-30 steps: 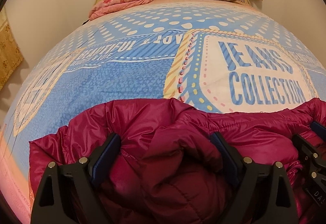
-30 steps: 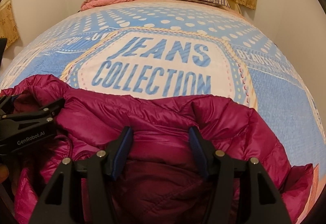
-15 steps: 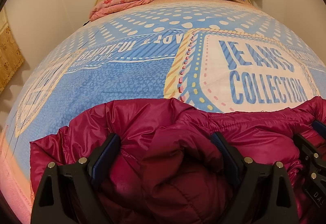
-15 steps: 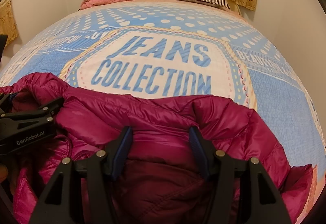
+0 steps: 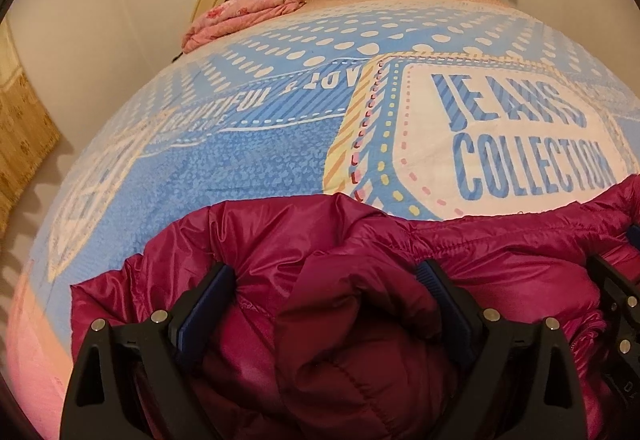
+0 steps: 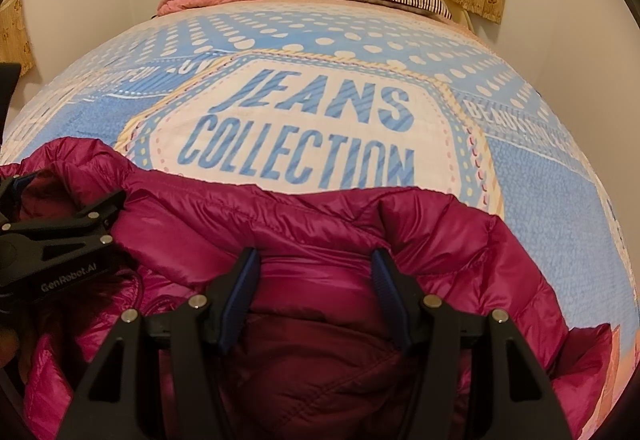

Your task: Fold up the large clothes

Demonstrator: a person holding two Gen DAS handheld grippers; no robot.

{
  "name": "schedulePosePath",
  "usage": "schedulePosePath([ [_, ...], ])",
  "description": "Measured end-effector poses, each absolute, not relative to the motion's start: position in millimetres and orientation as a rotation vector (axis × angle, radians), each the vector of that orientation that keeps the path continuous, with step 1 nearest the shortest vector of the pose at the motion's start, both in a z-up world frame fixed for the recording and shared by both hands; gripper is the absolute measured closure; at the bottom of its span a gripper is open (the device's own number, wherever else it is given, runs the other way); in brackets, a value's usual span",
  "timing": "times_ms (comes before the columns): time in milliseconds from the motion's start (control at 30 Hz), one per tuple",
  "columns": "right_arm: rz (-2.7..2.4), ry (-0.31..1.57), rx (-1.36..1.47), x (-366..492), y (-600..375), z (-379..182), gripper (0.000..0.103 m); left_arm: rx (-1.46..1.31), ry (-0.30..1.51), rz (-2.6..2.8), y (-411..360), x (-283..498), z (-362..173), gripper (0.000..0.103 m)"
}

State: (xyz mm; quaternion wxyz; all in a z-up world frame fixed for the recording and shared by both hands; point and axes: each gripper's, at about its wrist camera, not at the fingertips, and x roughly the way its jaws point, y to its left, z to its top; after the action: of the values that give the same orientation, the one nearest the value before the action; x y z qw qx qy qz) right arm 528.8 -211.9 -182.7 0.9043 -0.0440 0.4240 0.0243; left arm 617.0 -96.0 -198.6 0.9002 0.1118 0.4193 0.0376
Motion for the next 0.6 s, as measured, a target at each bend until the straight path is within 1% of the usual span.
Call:
schedulePosePath([
  [600, 0.033, 0.876, -0.121, 528.1, -207.8, -183.7, 0.042, 0.242, 0.863, 0.086, -97.0, 617.2, -198.2, 0.008],
])
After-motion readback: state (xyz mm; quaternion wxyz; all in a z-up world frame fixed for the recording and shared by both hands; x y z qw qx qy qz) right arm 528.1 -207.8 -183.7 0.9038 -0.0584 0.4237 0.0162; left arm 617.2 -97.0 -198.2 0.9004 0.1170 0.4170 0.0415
